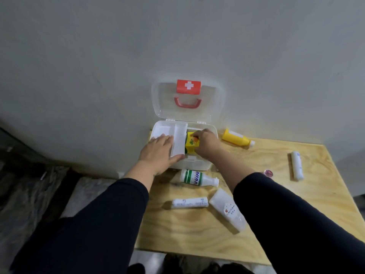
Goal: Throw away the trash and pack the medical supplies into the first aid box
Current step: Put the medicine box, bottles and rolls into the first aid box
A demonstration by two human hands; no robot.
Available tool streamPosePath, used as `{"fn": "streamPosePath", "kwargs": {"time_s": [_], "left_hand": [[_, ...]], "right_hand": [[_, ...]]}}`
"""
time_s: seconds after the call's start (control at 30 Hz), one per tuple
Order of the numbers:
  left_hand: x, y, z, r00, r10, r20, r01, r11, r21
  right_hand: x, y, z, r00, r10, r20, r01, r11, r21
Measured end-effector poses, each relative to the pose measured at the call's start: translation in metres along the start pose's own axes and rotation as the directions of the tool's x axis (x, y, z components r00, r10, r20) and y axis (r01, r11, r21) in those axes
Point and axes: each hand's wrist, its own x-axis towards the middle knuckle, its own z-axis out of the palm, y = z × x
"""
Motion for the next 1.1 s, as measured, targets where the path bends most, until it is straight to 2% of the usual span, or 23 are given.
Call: {"fn": "streamPosePath", "kwargs": {"time_s": [0.27,0.4,0.5,0.6,0.73,0.97,1.1], "left_hand": [[0.000,0.000,0.004,1.000,0.011,-0.027,-0.011,1.000,0.024],[0.002,-0.002,0.008,1.000,0.017,-0.016,-0.017,0.999,0.027],[0.001,-0.002,0.009,1.000,0.017,-0.002,-0.017,0.999,0.035],[0.002,-0.002,0.007,1.000,0.009,0.010,-0.009,0.999,0.040],[0.001,-0.001,0.008,1.000,0.004,0.014,-0.005,0.999,0.052],[-0.005,0.007,0.002,1.000,-0.001,0.005,0.001,0.996,0.090],[-0.009,0.013,-0.003,1.000,-0.014,0.014,0.013,0.996,0.090]], "right_hand": [[0.009,-0.005,0.014,0.995,0.085,-0.043,-0.084,0.996,0.020],[-0.012,-0.005,-0.001,0.993,0.063,-0.101,-0.053,0.993,0.101],[-0.043,0.004,-0.013,0.969,-0.006,-0.247,0.043,0.989,0.143],[-0.075,0.024,-0.020,0.950,-0.046,-0.308,0.090,0.988,0.128],[-0.114,0.057,-0.007,0.956,0.031,-0.293,0.022,0.984,0.176],[-0.190,0.097,0.052,0.988,0.091,-0.122,-0.069,0.982,0.173],[-0.205,0.106,0.070,0.984,0.090,-0.153,-0.071,0.990,0.126]]}}
